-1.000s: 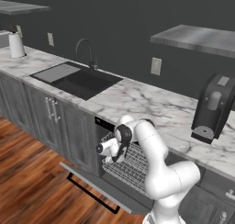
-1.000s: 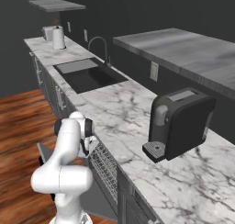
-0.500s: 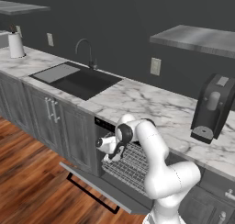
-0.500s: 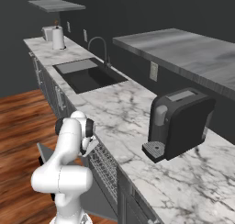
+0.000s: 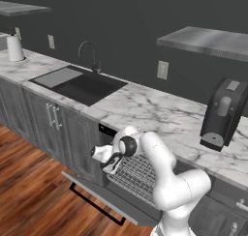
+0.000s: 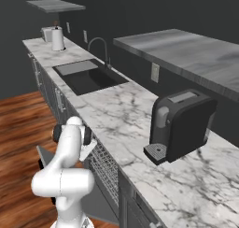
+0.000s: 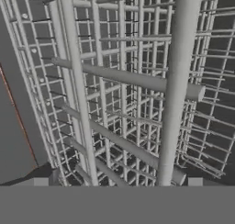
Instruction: Open the dishwasher door and pull out the top rack.
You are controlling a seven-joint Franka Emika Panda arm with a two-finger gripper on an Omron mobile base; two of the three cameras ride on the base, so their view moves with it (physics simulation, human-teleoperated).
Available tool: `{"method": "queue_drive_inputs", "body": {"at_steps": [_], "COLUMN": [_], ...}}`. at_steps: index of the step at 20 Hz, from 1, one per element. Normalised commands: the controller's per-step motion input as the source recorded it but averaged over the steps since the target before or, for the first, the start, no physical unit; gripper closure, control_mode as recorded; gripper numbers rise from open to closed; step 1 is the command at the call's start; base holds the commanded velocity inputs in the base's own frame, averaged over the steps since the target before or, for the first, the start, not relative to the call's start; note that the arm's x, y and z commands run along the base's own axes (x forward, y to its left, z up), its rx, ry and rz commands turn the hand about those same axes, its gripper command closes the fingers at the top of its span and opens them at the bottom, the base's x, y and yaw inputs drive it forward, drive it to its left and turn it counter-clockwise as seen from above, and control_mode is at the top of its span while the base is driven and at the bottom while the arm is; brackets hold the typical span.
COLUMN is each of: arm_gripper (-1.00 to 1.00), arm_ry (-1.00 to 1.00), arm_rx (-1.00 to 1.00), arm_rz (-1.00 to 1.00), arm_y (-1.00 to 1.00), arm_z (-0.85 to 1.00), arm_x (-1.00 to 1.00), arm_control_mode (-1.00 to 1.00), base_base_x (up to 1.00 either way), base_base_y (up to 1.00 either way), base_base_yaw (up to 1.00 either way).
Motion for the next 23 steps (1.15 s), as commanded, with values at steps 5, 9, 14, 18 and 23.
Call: {"method": "queue_drive_inputs", "body": {"at_steps": [5,9,14,18,23], "arm_gripper": [-1.00,-1.00,-1.00,-1.00,-1.00], "arm_ry": [0.10,0.16,0.31,0.33,0.31], "arm_rx": [0.10,0.23,0.45,0.49,0.46], "arm_rz": [0.00,0.00,0.00,0.00,0.00], "arm_y": [0.77,0.62,0.39,0.39,0.53], "arm_z": [-0.55,-0.36,-0.24,-0.28,-0.35], "arm_x": [-0.79,-0.70,-0.31,-0.22,-0.37], "arm_control_mode": [-1.00,-1.00,-1.00,-1.00,-1.00], "base_base_x": [0.00,0.00,0.00,0.00,0.00], "base_base_y": [0.00,0.00,0.00,0.00,0.00], "base_base_yaw": [0.00,0.00,0.00,0.00,0.00]}}
